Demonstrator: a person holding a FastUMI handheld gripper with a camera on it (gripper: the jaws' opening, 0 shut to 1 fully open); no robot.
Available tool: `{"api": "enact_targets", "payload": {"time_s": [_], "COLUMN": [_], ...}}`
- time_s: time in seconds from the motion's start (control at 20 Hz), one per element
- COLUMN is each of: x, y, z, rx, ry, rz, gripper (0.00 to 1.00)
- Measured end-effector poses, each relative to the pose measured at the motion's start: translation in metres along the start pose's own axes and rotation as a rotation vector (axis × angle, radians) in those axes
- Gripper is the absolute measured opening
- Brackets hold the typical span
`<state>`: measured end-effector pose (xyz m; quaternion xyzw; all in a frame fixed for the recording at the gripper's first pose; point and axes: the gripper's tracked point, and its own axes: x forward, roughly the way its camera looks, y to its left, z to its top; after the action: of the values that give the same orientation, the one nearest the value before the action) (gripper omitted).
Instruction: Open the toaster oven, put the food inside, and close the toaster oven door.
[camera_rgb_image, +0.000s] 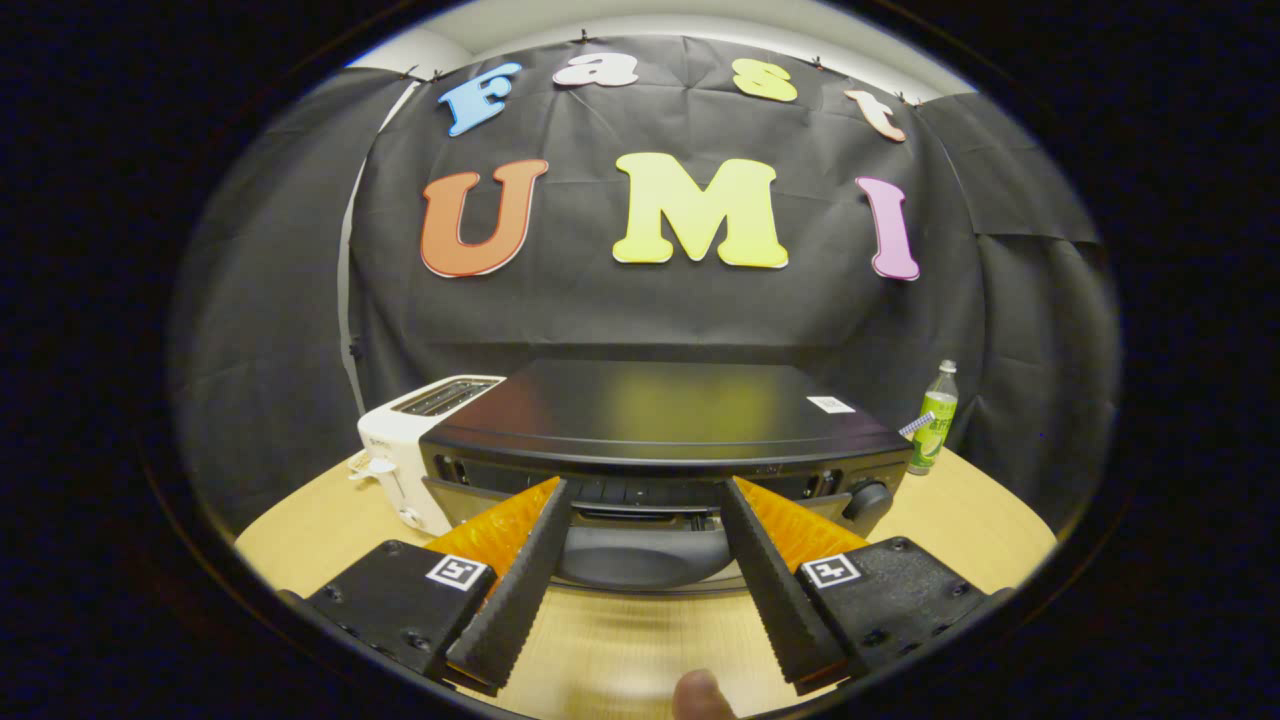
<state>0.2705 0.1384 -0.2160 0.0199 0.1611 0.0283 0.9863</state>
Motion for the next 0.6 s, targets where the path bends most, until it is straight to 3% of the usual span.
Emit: {"api": "enact_targets", "payload": {"time_s": [0.35,0.6], "x": [-0.042,-0.067], "y": [0.000,0.002], "z": [-0.040,-0.081], "rx": [-0.040,-0.072], "ry": [0.159,0.294], "rz": [-0.016,0.029], "gripper": [0.98,0.97]}}
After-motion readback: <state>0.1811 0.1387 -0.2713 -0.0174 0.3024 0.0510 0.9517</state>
